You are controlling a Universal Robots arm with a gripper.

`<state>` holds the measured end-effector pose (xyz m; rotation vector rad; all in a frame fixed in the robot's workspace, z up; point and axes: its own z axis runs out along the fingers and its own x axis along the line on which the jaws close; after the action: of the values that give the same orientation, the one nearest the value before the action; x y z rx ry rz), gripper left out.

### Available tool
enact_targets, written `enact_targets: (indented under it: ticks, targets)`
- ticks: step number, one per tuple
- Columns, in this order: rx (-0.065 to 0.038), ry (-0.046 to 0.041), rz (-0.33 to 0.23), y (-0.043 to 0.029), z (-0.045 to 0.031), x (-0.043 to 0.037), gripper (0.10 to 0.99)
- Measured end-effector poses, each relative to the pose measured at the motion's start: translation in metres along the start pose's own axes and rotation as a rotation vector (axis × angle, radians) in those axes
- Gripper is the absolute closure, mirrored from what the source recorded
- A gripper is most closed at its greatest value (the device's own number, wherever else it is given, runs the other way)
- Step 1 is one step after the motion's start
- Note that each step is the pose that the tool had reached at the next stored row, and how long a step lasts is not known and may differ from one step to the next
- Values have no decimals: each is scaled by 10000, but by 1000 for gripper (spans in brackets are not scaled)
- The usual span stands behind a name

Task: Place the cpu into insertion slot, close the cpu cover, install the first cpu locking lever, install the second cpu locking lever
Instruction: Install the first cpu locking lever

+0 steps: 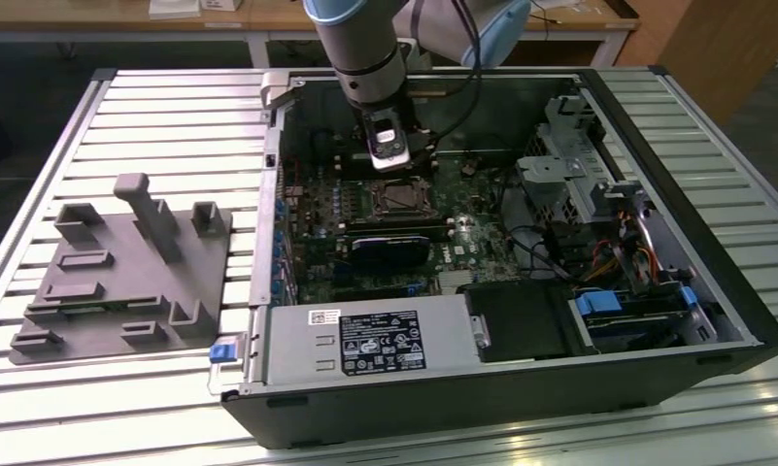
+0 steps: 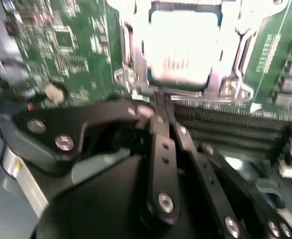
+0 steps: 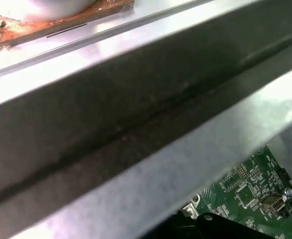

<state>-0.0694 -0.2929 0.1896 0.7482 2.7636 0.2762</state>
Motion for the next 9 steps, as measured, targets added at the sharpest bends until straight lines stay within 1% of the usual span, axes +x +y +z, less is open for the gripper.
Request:
enact_targets:
  ticks: [6,9]
  targets:
    - [4,1,-1,-3,-3,-2,980]
    - [4,-1,-1,2,-25,-7,980]
